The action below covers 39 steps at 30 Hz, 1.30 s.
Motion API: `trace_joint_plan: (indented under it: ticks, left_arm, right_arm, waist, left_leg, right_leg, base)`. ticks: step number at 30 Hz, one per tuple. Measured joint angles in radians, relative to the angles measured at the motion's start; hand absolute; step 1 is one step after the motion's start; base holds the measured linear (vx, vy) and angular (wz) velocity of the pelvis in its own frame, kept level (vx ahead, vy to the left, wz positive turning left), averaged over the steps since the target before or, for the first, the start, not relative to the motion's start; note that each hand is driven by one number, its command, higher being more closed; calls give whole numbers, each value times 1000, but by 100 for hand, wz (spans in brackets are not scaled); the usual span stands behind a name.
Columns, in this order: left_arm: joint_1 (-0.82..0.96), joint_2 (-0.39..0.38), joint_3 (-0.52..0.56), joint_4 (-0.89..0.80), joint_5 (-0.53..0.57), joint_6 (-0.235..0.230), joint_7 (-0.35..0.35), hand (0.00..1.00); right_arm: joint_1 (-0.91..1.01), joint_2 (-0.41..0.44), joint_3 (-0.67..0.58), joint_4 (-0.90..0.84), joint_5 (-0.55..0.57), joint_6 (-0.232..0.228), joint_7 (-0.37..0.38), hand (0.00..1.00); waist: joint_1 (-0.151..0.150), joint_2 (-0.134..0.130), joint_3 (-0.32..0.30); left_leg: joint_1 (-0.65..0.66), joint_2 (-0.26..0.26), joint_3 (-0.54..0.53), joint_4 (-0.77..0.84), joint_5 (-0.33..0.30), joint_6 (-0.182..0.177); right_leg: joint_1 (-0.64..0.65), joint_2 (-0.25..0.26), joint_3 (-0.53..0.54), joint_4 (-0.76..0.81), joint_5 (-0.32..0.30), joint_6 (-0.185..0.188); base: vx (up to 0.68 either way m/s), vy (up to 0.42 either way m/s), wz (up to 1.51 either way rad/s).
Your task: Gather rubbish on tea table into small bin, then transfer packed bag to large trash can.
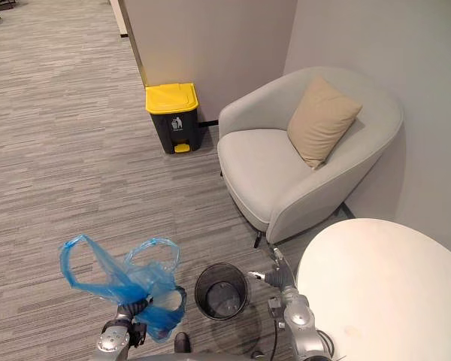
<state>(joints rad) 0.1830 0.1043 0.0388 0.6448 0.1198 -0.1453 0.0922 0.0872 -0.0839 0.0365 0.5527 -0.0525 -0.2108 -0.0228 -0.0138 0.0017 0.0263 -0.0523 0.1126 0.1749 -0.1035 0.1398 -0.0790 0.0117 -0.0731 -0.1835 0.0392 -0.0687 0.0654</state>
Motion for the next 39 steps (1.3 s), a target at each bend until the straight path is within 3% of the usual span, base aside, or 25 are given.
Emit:
trace_joint_plan:
  ticks: [7,10,13,16,17,18,19,23,25,27,28,29,31,32,33,34,35,37,39]
  left_arm:
    - [11,0,-5,14,-3,-12,-4,100]
    - [-18,3,-7,8,-14,-18,-4,100]
    - [-55,-1,-9,-53,-27,-17,-2,100]
    - [-66,-2,-6,-119,-32,-22,1,100]
    - [-54,0,5,-143,-32,-24,3,100]
    - [-49,-7,12,-154,-37,-26,5,100]
    - [-31,-28,11,-169,-41,-28,9,100]
    - [32,-73,10,-221,-50,-34,21,100]
    - [35,-73,3,-237,-51,-32,22,100]
    - [24,-79,2,-257,-50,-32,22,100]
    - [28,-86,3,-266,-50,-32,22,100]
    - [35,-86,0,-280,-50,-32,23,100]
    - [9,-84,-11,-286,-49,-33,23,100]
    - [-4,-83,-18,-285,-49,-33,23,100]
    - [-10,-83,-23,-281,-49,-36,23,100]
    - [-29,-65,-35,-238,-49,-37,23,100]
    - [-49,-45,-47,-194,-48,-35,23,100]
    - [-46,-24,-48,-153,-47,-34,23,100]
    - [-46,-14,-47,-135,-44,-34,23,100]
  right_arm:
    - [-15,0,-8,14,0,3,-20,0]
    - [-60,0,-8,5,0,3,-39,0]
    - [-50,1,-9,-57,1,6,-42,0]
    - [-16,20,0,-140,1,2,-42,0]
    - [-21,22,15,-146,1,1,-41,0]
    - [-25,21,18,-150,1,1,-41,0]
    - [-41,16,18,-163,2,1,-43,0]
    - [-19,14,12,-243,3,1,-71,0]
    - [-14,7,5,-277,4,2,-89,0]
    - [-14,13,-10,-314,13,3,-99,0]
    - [-10,10,-26,-338,15,3,-110,0]
    - [-7,9,-34,-346,15,1,-110,0]
    - [-10,5,-39,-338,13,2,-112,0]
    - [-9,11,-48,-325,12,2,-112,0]
    - [-9,8,-61,-313,12,1,-111,0]
    - [-19,25,-78,-246,12,4,-110,0]
    - [-22,32,-79,-192,12,9,-109,0]
    - [-21,35,-82,-135,12,19,-110,0]
    - [-20,38,-101,-89,12,25,-109,0]
  waist:
    - [5,4,31]
    - [21,1,48]
    - [25,-10,83]
    - [27,-37,85]
    - [39,-61,82]
    - [53,-58,83]
    - [85,-28,91]
    - [106,15,101]
    - [97,18,103]
    - [83,8,112]
    - [84,11,111]
    - [79,15,105]
    - [79,16,103]
    - [73,17,102]
    - [65,21,100]
    - [43,6,83]
    - [42,-10,73]
    - [26,-10,71]
    - [31,-8,67]
  left_leg:
    - [8,3,46,6,-4,5]
    - [-44,8,74,10,3,13]
    - [-101,6,32,93,-16,31]
    - [-152,-21,-40,160,-21,37]
    - [-175,-35,-62,192,-26,29]
    - [-187,-29,-64,201,-28,27]
    - [-200,-7,-71,210,-26,24]
    - [-235,31,-135,211,10,-4]
    - [-246,58,-87,168,-53,7]
    - [-304,80,-10,304,-84,41]
    - [-297,89,38,441,-107,72]
    - [-271,98,71,510,-176,80]
    - [-241,108,116,565,-259,108]
    - [-221,116,151,554,-275,108]
    - [-211,112,164,518,-271,74]
    - [-200,62,151,429,-230,49]
    - [-165,15,146,335,-178,58]
    - [-113,-31,129,222,-119,69]
    - [-77,-52,126,150,-83,74]
  right_leg:
    - [-30,-1,47,25,0,0]
    - [-120,0,75,91,-3,2]
    - [-156,-17,75,182,-32,24]
    - [-176,-46,124,432,-198,51]
    - [-171,-51,138,416,-236,32]
    - [-165,-44,140,389,-244,10]
    - [-155,-15,133,367,-227,-7]
    - [-159,39,66,351,-201,-40]
    - [-154,38,7,319,-172,-71]
    - [-148,17,-38,278,-142,-85]
    - [-142,5,-50,276,-137,-83]
    - [-137,-5,-65,282,-137,-82]
    - [-138,-32,-96,291,-137,-79]
    - [-137,-45,-113,296,-139,-60]
    - [-136,-50,-124,299,-141,-46]
    - [-136,-69,-147,276,-135,-21]
    - [-123,-84,-150,230,-113,-4]
    - [-83,-89,-154,167,-83,6]
    - [-62,-91,-155,132,-61,15]
  base:
    - [4,12,-19]
    - [-38,18,-27]
    - [-33,10,38]
    - [-25,-55,99]
    - [-72,-135,70]
    - [-119,-164,31]
    - [-113,-90,-1]
    - [-170,-132,34]
    - [-131,-123,74]
    - [-64,13,63]
    - [-48,24,44]
    - [-52,47,40]
    - [-81,135,48]
    - [-76,156,60]
    - [-45,137,84]
    - [-36,142,80]
    - [-25,138,73]
    - [-24,104,41]
    - [-35,82,13]
